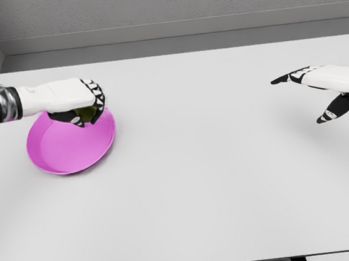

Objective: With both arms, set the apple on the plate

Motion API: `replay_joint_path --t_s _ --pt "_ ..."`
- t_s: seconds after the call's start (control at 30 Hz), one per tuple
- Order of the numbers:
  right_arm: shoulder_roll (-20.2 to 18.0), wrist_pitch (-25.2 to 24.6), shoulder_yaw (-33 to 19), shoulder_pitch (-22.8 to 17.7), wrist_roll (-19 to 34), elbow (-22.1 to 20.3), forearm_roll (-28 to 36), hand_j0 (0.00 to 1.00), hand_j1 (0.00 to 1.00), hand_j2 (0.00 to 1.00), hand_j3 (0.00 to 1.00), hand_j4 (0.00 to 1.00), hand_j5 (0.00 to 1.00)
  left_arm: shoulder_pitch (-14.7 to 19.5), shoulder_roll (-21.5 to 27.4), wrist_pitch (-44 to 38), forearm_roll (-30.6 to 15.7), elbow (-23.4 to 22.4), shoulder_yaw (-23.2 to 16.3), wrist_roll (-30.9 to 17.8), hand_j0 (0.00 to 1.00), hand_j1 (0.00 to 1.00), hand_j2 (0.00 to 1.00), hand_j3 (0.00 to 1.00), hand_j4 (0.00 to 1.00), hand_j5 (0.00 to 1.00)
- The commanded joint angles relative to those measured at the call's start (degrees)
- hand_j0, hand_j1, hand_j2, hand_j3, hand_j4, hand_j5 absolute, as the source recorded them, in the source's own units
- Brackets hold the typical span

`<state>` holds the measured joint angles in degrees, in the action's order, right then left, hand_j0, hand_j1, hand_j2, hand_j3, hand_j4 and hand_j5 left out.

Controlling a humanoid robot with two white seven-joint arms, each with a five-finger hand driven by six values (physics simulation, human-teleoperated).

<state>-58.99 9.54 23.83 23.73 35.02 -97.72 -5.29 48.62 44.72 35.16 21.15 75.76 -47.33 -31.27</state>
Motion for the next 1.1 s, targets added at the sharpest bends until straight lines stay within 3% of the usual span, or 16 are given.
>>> replay_joint_path --t_s 0.0,0.23,0.3,0.33,0.37,0.6,0.7,0.8,1.07 --pt "-0.1 0.0 0.0 -0.1 0.0 0.0 0.2 1.0 1.0 1.0 1.0 1.0 1.0 -0.3 2.8 -0.2 0.0 0.1 0.5 0.1 0.21 0.21 0.21 0.21 0.21 0.21" --pt "-0.1 0.0 0.0 -0.1 0.0 0.0 0.2 1.0 1.0 1.0 1.0 1.0 1.0 -1.5 3.1 -0.2 -0.1 0.6 0.3 -0.2 0.25 0.25 0.25 0.25 0.25 0.25" --pt "-0.1 0.0 0.0 0.0 0.0 -0.1 0.2 1.0 1.0 1.0 1.0 1.0 1.0 -1.5 2.9 -0.2 -0.1 0.6 0.3 -0.2 0.59 0.59 0.59 0.59 0.59 0.59" --pt "-0.2 0.0 0.0 -0.1 0.0 0.0 0.2 1.0 1.0 1.0 1.0 1.0 1.0 -1.5 2.9 -0.2 -0.1 0.6 0.4 0.1 0.93 0.93 0.93 0.93 0.93 0.93" --pt "-0.2 0.0 0.0 -0.1 0.0 -0.1 0.2 1.0 1.0 1.0 1.0 1.0 1.0 -1.5 2.9 -0.2 -0.1 0.6 0.5 0.1 1.0 1.0 1.0 1.0 1.0 1.0" --pt "-0.3 0.0 0.0 -0.1 0.0 -0.1 0.2 1.0 1.0 1.0 1.0 1.0 1.0 -1.4 3.3 -0.2 -0.7 -0.1 0.5 0.1 1.0 1.0 1.0 1.0 1.0 1.0" --pt "-0.4 0.0 0.0 -0.1 0.0 -0.1 0.2 1.0 1.0 1.0 1.0 1.0 1.0 -1.4 5.7 -0.2 -4.6 -0.3 0.7 0.2 1.0 1.0 1.0 1.0 1.0 1.0" --pt "-0.4 0.0 0.0 -0.1 0.0 -0.1 0.2 1.0 1.0 1.0 1.0 1.0 1.0 -1.4 6.3 -0.2 -11.3 -6.1 1.8 0.4 1.0 1.0 1.0 1.0 1.0 1.0" --pt "-0.4 0.0 0.0 -0.1 0.0 -0.1 0.2 1.0 1.0 1.0 1.0 1.0 1.0 -2.5 8.1 -0.2 -11.4 -8.5 1.8 0.3 1.0 1.0 1.0 1.0 1.0 1.0"
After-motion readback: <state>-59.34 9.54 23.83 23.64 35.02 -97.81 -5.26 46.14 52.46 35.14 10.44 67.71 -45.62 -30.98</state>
